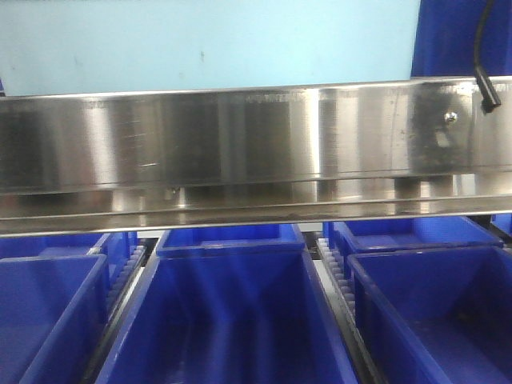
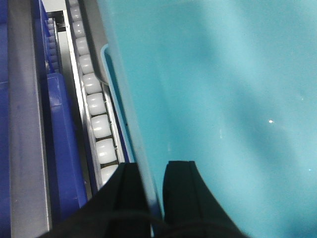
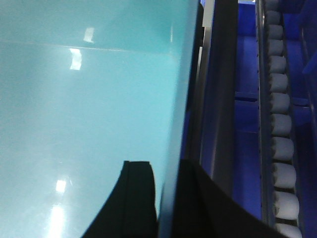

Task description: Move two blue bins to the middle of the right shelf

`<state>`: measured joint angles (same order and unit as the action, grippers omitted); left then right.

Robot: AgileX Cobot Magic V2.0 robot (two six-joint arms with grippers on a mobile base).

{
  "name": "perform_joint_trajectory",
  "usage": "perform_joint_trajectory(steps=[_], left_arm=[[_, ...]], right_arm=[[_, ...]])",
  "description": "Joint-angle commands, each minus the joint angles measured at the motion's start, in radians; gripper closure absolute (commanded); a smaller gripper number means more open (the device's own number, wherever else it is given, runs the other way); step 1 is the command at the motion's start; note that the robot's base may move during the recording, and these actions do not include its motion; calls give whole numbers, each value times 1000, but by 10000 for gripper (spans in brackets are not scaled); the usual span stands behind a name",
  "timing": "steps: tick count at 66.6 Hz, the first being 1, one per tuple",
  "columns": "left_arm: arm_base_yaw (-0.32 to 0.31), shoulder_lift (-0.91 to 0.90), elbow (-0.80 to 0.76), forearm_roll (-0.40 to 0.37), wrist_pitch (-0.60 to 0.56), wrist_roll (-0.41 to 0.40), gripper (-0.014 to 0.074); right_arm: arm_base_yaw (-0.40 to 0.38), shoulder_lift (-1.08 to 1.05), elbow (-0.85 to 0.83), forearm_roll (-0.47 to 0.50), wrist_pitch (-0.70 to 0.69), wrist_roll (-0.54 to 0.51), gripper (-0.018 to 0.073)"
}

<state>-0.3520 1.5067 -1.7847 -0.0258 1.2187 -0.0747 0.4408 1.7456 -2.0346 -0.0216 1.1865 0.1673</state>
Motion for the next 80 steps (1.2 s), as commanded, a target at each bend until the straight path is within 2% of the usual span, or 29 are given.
perform_joint_trajectory(steps=[1,15,22,28,30,40,45,68,80], left_arm=[[-7,12,-4,16,2,11,707],[-7,22,-4,12,2,11,703],[-7,22,-4,12,2,11,619],[-7,22,-4,12,2,11,467],[-7,22,-4,12,2,11,387],[-7,8,-5,10,2,11,71],[-7,-7,-5,10,2,11,-24],[-7,-134,7,14,2,11,18],[10,-168,113,-2,-28,7,18]], right_arm=[[-3,-6,-10,-13,11,-17,713],[-3,-6,-10,-13,35,-17,713],[-3,-6,-10,-13,35,-17,644],[-3,-6,-10,-13,35,-17,452],[-3,-6,-10,-13,35,-17,353],[-3,-17,-10,-13,35,-17,-20],[-3,-33,-10,-13,35,-17,-6],[-3,-121,-10,-13,35,-17,0],[-3,-129,20,-7,35,-17,0]])
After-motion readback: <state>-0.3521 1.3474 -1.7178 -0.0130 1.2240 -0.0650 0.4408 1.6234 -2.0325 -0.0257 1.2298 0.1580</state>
